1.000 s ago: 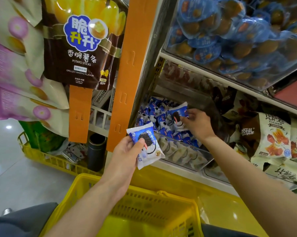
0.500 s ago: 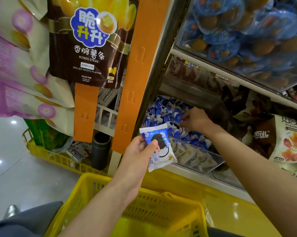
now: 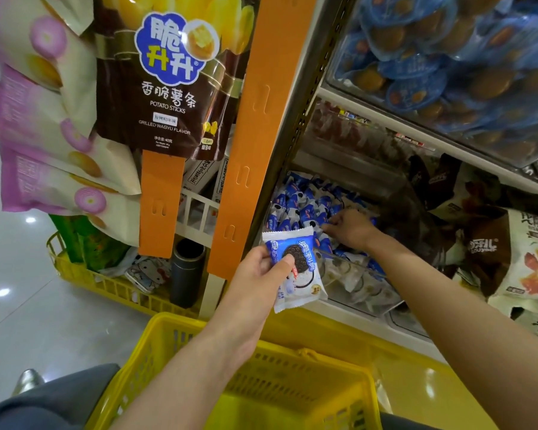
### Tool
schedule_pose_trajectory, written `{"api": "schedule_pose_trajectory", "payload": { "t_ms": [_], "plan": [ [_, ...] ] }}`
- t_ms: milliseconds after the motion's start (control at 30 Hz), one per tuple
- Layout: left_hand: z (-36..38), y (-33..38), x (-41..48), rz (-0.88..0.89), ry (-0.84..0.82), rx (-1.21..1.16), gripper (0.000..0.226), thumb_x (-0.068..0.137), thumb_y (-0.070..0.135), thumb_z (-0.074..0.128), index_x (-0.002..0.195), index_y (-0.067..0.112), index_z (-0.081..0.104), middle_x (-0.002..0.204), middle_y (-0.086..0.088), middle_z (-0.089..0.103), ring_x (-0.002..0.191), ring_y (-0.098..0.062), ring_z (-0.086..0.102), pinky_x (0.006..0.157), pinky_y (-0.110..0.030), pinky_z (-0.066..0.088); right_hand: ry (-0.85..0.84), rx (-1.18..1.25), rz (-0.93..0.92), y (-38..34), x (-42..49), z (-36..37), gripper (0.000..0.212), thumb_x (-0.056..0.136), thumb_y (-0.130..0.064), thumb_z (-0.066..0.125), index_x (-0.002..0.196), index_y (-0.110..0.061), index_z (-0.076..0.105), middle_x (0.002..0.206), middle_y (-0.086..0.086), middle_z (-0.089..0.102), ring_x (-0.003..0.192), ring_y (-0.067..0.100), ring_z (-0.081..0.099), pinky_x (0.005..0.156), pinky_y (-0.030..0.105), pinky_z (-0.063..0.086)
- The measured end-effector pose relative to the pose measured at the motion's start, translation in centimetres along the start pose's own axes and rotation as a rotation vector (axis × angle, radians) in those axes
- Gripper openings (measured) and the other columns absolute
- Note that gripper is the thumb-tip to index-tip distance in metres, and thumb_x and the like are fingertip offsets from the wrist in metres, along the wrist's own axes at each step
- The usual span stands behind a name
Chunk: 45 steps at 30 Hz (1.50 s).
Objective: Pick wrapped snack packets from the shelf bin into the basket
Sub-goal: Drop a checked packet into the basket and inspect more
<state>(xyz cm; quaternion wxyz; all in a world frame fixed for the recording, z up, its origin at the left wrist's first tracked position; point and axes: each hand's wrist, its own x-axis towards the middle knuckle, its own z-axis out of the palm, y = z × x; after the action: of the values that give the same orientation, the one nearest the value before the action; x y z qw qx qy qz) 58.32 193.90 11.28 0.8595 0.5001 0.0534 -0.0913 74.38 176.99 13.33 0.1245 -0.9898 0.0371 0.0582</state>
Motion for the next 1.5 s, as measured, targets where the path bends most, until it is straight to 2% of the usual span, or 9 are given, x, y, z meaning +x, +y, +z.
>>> {"api": "schedule_pose_trajectory", "payload": {
  "t_ms": [100, 333, 700, 867, 1067, 1167, 1267, 1400, 1500],
  "plan": [
    [-0.1, 0.0, -0.1, 0.000, 0.002, 0.015, 0.018, 0.092, 0.018, 0.052, 0.108, 0.023, 0.055, 0.104, 0.000, 0.069, 0.093, -0.009, 0.068, 0.087, -0.033, 0.054, 0.005, 0.095, 0.023, 0.4, -1.1, -0.3, 0.050, 0.092, -0.036, 0.054, 0.128, -0.003, 0.048, 0.129, 0.016, 0.054, 0.116, 0.028, 0.052, 0.095, 0.034, 0.041],
    [-0.4, -0.1, -0.2, -0.013, 0.009, 0.041, 0.017, 0.092, 0.018, 0.052, 0.107, 0.025, 0.056, 0.105, 0.000, 0.069, 0.094, -0.010, 0.068, 0.088, -0.035, 0.053, -0.116, -0.022, -0.011, 2.3, -4.0, -2.0, 0.063, 0.078, -0.027, 0.074, 0.132, -0.009, 0.047, 0.125, 0.007, 0.058, 0.114, 0.021, 0.055, 0.087, 0.024, 0.043],
    [-0.4, -0.3, -0.5, -0.039, 0.030, 0.085, 0.019, 0.092, 0.018, 0.053, 0.110, 0.023, 0.054, 0.110, -0.004, 0.066, 0.099, -0.016, 0.066, 0.090, -0.038, 0.052, -0.296, -0.170, 0.011, 2.4, -4.0, -2.4, 0.048, 0.074, -0.032, 0.073, 0.111, -0.002, 0.064, 0.108, 0.016, 0.067, 0.086, 0.020, 0.062, 0.081, 0.033, 0.053],
    [-0.5, -0.3, -0.5, -0.024, 0.036, 0.107, 0.025, 0.092, 0.018, 0.053, 0.117, 0.021, 0.052, 0.111, -0.004, 0.066, 0.099, -0.015, 0.065, 0.089, -0.037, 0.052, -0.296, 0.056, 0.010, 2.8, -4.3, -2.3, 0.036, 0.086, -0.035, 0.063, 0.100, -0.001, 0.066, 0.074, 0.003, 0.066, 0.060, 0.007, 0.063, 0.054, 0.015, 0.048],
    [-0.2, -0.6, -0.5, -0.030, 0.046, 0.120, 0.023, 0.092, 0.018, 0.053, 0.114, 0.023, 0.051, 0.110, -0.002, 0.065, 0.098, -0.014, 0.065, 0.087, -0.036, 0.053, -0.223, 0.089, -0.007, 3.2, -5.3, -2.1, 0.025, 0.086, -0.027, 0.065, 0.103, -0.008, 0.066, 0.105, 0.009, 0.068, 0.086, 0.017, 0.065, 0.084, 0.030, 0.054],
    [-0.2, -0.7, -0.5, -0.026, 0.052, 0.125, 0.023, 0.092, 0.018, 0.053, 0.114, 0.023, 0.051, 0.108, -0.002, 0.065, 0.096, -0.013, 0.066, 0.086, -0.035, 0.054, 0.054, 0.110, -0.062, 2.3, -6.6, -2.1, 0.024, 0.089, -0.027, 0.060, 0.111, -0.017, 0.062, 0.110, -0.001, 0.063, 0.090, 0.009, 0.056, 0.082, 0.021, 0.046],
    [-0.1, -0.8, -0.5, -0.024, 0.058, 0.124, 0.019, 0.091, 0.017, 0.053, 0.108, 0.025, 0.053, 0.107, -0.002, 0.064, 0.096, -0.013, 0.065, 0.088, -0.036, 0.053, 0.355, 0.347, -0.266, 0.8, -10.0, -1.6, 0.016, 0.093, -0.028, 0.052, 0.103, -0.021, 0.062, 0.089, -0.013, 0.062, 0.073, -0.001, 0.056, 0.064, 0.005, 0.042],
    [0.0, -1.2, -0.7, -0.032, 0.034, 0.160, 0.022, 0.092, 0.015, 0.053, 0.112, 0.024, 0.054, 0.109, -0.002, 0.065, 0.099, -0.013, 0.064, 0.090, -0.037, 0.052, 0.140, 0.616, -0.358, -0.8, -14.7, 1.2, 0.020, 0.091, -0.036, 0.051, 0.107, -0.026, 0.058, 0.090, -0.011, 0.064, 0.081, -0.003, 0.058, 0.067, 0.009, 0.048],
    [-0.1, -1.8, -0.9, -0.055, -0.032, 0.229, 0.026, 0.092, 0.010, 0.054, 0.114, 0.023, 0.056, 0.110, -0.002, 0.067, 0.102, -0.015, 0.064, 0.095, -0.042, 0.049, 0.027, 0.846, -0.218, -0.7, -15.5, 2.6, 0.025, 0.089, -0.024, 0.058, 0.113, -0.016, 0.058, 0.096, 0.009, 0.068, 0.086, 0.019, 0.065, 0.075, 0.028, 0.055]
  ]
}}
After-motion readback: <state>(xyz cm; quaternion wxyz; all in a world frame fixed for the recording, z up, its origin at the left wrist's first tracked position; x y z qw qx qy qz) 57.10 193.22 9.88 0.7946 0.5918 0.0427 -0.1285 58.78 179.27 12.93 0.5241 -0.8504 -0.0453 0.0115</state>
